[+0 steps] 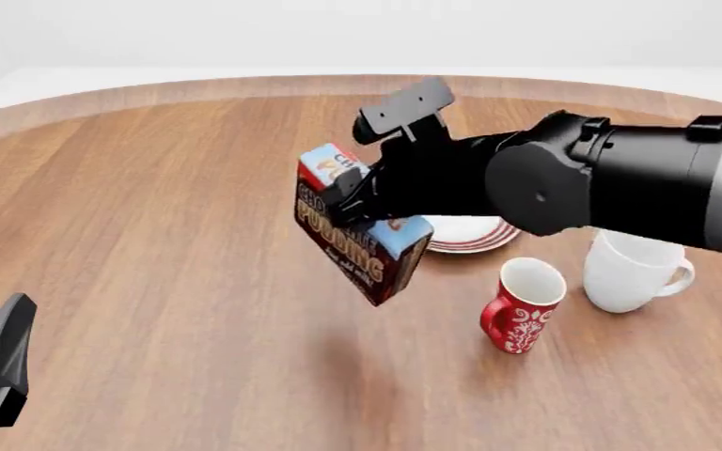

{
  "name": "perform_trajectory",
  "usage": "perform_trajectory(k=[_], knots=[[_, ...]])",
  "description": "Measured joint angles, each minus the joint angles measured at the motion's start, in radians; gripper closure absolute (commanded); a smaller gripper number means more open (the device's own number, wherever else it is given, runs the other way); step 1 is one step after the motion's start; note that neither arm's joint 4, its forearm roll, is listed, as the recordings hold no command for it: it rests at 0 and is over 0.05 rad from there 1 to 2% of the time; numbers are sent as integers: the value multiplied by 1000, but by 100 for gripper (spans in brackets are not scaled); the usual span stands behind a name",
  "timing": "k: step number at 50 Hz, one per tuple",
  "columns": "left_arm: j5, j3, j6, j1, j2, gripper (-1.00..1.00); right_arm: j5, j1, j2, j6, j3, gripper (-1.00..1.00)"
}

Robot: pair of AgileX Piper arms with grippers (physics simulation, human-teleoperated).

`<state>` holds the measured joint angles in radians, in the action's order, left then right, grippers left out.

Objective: Put the chocolate pudding to the right of the plate.

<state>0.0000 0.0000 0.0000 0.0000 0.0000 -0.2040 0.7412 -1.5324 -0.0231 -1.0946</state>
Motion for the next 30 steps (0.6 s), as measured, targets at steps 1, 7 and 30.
perform_trajectory(k=[1,7,30], knots=[[0,0,0,0,0,-100,-9,-8,3,3,-26,100],[0,0,0,0,0,-100,-75,-56,-10,21,-211,100],[0,0,0,0,0,-100,-423,-290,-297,-33,-1018,100]])
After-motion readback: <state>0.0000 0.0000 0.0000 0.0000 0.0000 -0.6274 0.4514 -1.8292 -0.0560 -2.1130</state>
